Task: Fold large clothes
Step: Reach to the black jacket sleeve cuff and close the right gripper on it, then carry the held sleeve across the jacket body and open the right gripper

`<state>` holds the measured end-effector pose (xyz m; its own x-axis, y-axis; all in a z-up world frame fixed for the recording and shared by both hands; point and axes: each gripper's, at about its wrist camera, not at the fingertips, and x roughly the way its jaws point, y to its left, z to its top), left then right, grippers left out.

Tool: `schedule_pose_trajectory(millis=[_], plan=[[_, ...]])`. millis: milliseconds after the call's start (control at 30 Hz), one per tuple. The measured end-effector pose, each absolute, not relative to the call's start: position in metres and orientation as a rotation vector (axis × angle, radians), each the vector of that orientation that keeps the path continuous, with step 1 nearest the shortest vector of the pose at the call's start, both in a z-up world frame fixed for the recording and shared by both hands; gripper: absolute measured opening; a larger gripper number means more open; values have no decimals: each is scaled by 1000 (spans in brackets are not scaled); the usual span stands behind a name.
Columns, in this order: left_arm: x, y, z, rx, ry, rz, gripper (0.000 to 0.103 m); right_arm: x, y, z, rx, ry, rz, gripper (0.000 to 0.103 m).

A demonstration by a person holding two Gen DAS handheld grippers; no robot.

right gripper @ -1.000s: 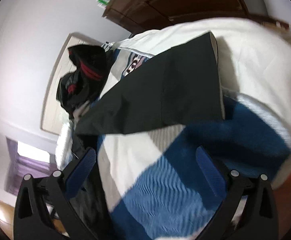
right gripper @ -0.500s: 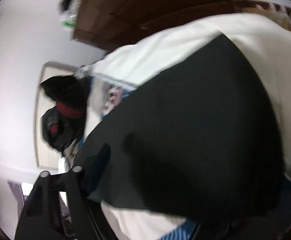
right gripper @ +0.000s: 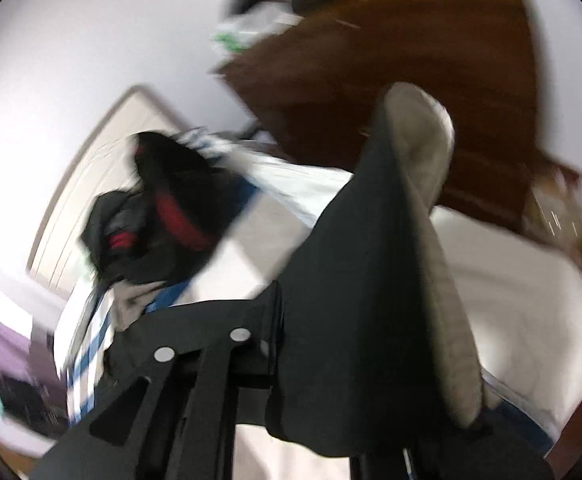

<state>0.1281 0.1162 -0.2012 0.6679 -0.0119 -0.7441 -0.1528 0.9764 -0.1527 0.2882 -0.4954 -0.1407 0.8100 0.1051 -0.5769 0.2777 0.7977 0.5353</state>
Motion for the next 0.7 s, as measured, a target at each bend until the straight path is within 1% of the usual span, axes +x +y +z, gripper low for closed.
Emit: schedule_pose_trajectory(millis=[100, 300, 433, 633, 700], plan=[[124, 119, -194, -217, 806, 66, 98, 302, -435, -98, 528, 613, -2, 7], [116, 120, -191, -202, 803, 53, 98, 327, -323, -52, 351, 602, 114, 7], [102, 125, -187, -265, 782, 5, 98, 348, -262, -37, 295, 611, 198, 7], [98, 125, -199, -290, 858, -21, 97, 369, -144, -23, 188, 632, 369, 7], [93, 122, -200, -259, 857, -25, 94, 372, -93, -25, 129, 659, 447, 7]])
